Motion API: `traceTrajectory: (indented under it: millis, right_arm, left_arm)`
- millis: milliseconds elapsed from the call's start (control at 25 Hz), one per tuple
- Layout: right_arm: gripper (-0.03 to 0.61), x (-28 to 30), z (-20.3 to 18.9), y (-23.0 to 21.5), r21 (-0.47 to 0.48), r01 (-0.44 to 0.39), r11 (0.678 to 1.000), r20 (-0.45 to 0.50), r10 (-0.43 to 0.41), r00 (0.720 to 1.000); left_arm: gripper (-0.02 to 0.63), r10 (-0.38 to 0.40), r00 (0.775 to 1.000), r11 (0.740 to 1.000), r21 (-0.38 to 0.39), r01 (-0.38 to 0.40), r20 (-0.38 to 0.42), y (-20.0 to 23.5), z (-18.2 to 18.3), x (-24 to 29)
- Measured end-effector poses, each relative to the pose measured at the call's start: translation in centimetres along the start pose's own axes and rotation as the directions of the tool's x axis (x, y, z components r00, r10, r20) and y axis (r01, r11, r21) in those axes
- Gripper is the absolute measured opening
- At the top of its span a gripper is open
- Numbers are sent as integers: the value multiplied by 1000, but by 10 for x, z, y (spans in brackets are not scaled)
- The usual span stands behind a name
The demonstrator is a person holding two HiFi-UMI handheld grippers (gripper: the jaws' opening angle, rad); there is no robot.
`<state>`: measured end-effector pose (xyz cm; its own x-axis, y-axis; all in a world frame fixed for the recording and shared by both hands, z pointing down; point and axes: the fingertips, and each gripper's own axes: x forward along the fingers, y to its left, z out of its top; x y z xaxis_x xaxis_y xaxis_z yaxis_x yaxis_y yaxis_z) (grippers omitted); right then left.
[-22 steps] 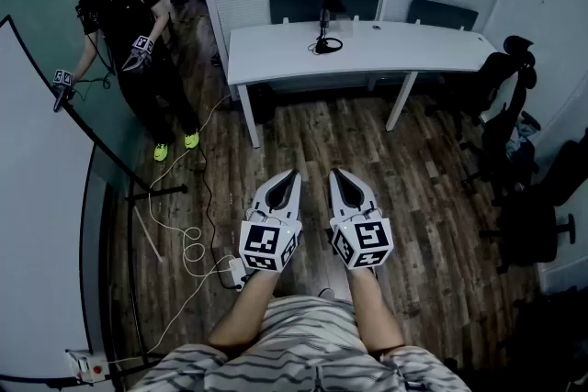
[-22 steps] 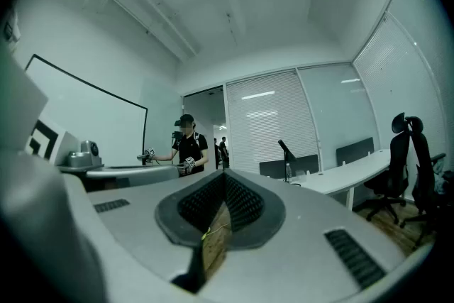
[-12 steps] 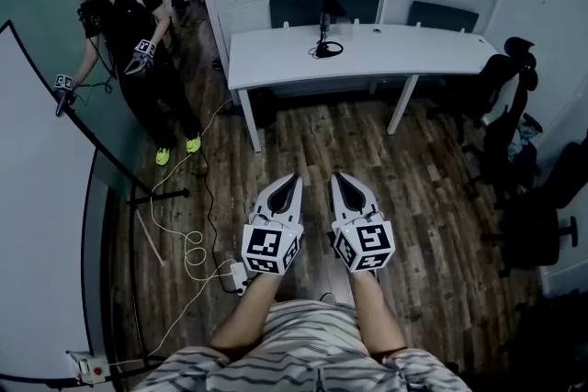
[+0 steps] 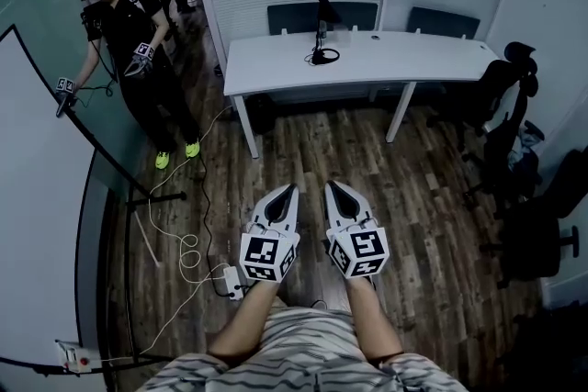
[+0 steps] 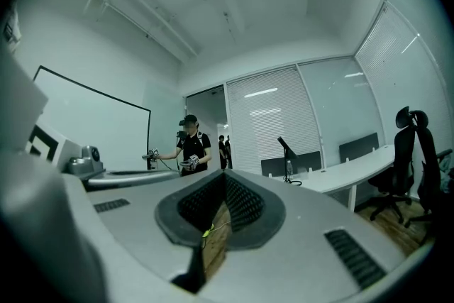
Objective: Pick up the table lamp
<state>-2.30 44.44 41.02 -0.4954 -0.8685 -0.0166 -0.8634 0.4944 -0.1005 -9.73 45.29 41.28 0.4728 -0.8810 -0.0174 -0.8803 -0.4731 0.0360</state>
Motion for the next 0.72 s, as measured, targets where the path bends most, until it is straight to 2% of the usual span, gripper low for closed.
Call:
traceTrajectory:
  millis: [280, 720]
  right_arm:
    - [11, -22, -6, -25, -8, -7, 1000, -3, 7, 1000]
    - [11, 5, -19, -55, -16, -15, 1000, -1, 15, 1000]
  left_arm:
    - [8, 11, 1000, 1000, 3, -11, -4, -34, -12, 7]
    - [8, 11, 1000, 1000, -3, -11, -3, -28, -30, 50]
